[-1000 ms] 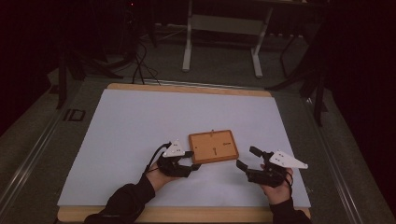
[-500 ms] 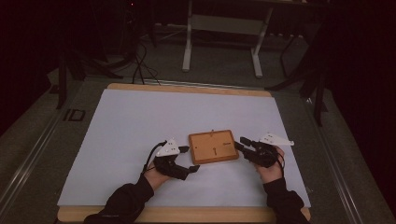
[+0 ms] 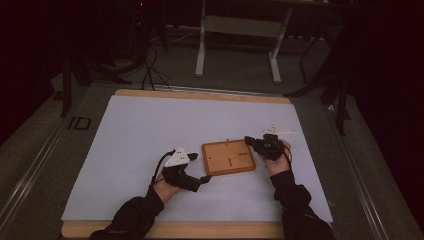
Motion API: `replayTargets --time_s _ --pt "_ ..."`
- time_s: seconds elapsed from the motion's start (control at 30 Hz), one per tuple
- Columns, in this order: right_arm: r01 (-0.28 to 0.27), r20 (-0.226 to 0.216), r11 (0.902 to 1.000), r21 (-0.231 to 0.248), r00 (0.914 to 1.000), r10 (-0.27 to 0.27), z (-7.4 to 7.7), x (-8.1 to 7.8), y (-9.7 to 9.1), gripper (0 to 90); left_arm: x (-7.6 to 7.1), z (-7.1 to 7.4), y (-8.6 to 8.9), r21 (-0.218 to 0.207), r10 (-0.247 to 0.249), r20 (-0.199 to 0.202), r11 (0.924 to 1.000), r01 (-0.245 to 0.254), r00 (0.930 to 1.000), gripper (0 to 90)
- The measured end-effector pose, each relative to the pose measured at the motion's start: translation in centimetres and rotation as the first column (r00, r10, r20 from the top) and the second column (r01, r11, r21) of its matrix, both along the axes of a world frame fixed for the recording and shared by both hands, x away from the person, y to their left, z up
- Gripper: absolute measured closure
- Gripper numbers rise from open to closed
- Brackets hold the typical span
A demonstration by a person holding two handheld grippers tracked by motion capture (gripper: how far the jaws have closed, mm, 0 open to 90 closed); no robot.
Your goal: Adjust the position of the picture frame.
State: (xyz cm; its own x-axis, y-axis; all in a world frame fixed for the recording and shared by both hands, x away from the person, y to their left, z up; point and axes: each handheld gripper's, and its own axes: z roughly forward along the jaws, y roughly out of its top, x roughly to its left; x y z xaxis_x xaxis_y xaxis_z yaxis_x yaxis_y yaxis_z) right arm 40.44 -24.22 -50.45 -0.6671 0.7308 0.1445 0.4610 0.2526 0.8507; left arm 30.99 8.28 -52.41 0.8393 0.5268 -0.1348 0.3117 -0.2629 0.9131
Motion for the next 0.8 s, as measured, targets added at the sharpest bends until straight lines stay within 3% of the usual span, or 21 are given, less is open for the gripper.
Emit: replayTargets --time_s 0.2,0.43,0.8 --pt "0.001 -0.037 0.9997 -0.026 0.9993 -0.002 -0.7 2.2 0.9 90.0 0.0 -0.1 0.0 -0.004 0.009 0.004 1.0000 -0.009 0.9999 2.6" --pt "0.039 -0.060 0.9966 -0.073 0.9973 -0.043 -1.6 4.0 1.5 90.0 0.0 -0.2 0.0 -0.013 0.015 0.002 0.9998 -0.015 0.9999 2.6" --pt "0.059 -0.113 0.9902 -0.126 0.9909 -0.073 -2.7 5.4 1.9 90.0 0.1 -0.6 0.1 -0.010 0.050 0.067 0.9987 -0.050 0.9965 2.6"
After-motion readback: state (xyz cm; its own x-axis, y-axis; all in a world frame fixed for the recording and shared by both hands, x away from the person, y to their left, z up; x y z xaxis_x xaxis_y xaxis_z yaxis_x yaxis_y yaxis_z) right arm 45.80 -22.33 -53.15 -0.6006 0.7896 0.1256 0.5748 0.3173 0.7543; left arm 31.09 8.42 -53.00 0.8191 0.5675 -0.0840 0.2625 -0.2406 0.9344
